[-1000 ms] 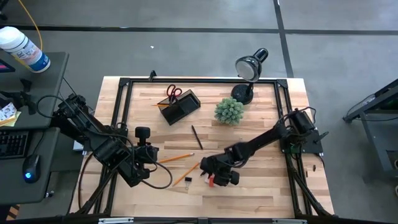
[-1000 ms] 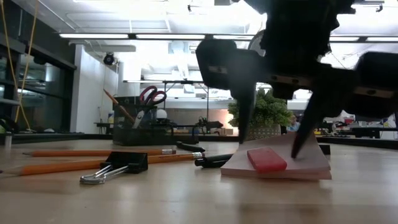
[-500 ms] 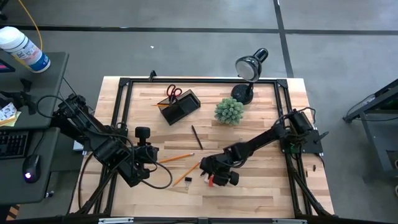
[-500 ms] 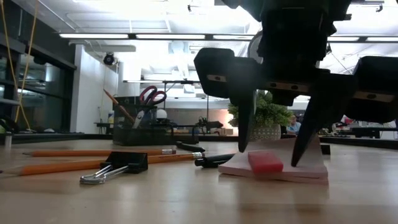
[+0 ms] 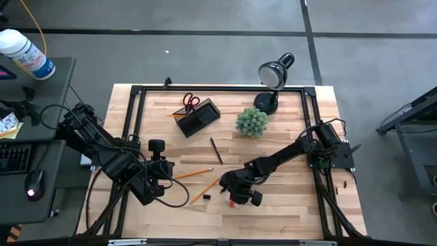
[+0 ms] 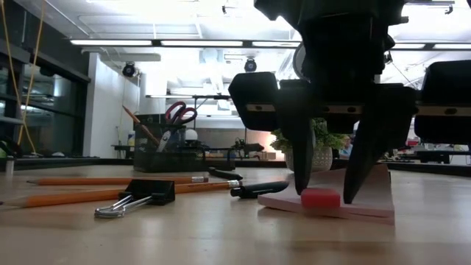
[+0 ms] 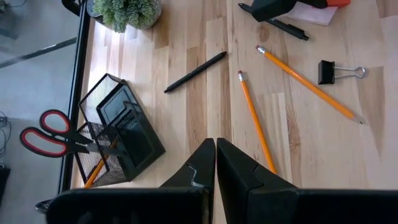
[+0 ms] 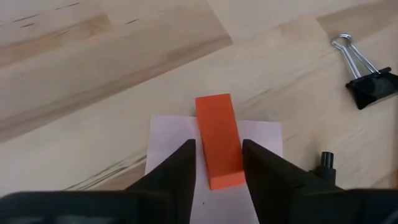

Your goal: Pick and place office supplies into organizer

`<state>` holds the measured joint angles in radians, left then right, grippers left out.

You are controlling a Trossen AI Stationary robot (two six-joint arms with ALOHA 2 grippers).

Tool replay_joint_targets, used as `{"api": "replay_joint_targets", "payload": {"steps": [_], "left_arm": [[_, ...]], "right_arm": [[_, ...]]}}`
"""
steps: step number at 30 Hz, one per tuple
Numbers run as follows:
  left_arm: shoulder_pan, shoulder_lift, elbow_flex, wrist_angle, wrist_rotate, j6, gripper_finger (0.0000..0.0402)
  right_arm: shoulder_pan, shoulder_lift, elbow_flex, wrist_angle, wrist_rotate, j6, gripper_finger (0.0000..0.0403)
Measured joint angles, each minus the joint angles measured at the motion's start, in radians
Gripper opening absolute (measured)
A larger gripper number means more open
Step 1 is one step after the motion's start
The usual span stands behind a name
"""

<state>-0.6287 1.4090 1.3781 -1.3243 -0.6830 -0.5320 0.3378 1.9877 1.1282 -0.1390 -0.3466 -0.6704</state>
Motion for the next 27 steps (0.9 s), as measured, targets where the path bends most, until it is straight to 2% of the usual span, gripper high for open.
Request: {"api": "replay_joint_targets", "payload": {"steps": [12, 27], "left_arm": [[0.000, 0.000, 0.000, 0.000, 0.000, -0.001, 0.0005], [0.000, 0.000, 0.000, 0.000, 0.000, -0.002, 0.0005]], "right_arm": [[0.001, 0.006, 0.035, 0.001, 0.012, 0.052, 0.0084], [-0.003, 0.006, 0.183, -0.159, 0.040, 0.042, 0.0081]]}}
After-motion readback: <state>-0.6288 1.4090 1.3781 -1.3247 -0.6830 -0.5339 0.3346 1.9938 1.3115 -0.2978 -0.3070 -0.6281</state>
